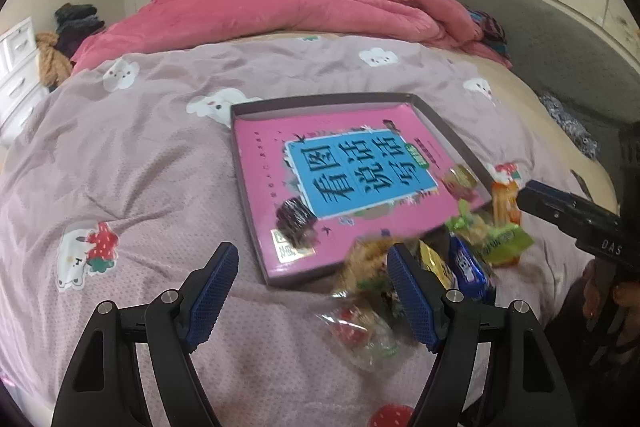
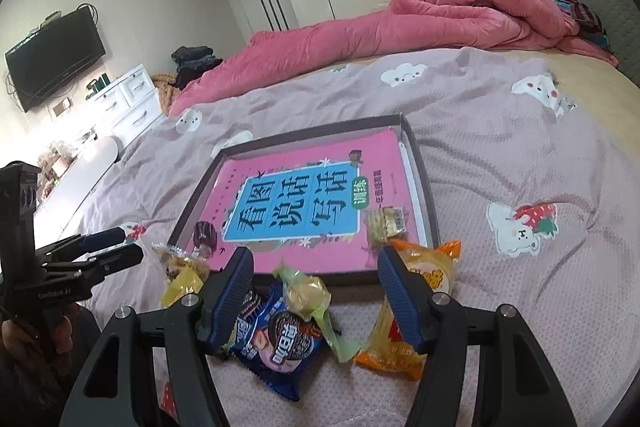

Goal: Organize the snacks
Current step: 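Withdraw both open grippers from the tray back toward the snack pile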

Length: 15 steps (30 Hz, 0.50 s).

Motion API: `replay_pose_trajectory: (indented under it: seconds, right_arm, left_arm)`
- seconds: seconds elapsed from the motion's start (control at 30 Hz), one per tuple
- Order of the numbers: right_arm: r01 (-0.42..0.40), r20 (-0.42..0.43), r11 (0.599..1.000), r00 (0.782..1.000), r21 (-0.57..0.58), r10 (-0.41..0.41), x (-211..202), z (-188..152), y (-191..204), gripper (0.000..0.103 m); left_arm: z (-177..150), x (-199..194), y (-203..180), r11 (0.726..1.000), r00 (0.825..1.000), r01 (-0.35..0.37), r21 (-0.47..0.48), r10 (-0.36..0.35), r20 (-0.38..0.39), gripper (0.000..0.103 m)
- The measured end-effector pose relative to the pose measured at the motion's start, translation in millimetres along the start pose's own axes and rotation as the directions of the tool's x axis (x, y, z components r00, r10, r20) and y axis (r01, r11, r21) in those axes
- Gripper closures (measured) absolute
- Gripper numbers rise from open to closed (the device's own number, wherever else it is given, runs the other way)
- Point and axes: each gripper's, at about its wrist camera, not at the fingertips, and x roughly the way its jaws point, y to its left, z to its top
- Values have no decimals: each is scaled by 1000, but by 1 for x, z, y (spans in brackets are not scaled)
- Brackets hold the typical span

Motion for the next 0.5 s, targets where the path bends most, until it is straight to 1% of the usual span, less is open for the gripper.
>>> replay_pose_trajectory:
  seconds: [0.23, 0.5]
  right_arm:
    - [1, -17, 1000, 1000, -15, -1, 2, -4, 4, 39]
    - [0, -27, 1000, 1000, -21, 0, 3, -7, 6, 39]
  left_arm:
    - [-9, 2, -9, 999, 999, 28, 45, -26, -34, 24]
    - [-13, 10, -13, 997, 996, 54, 60, -49, -73, 24]
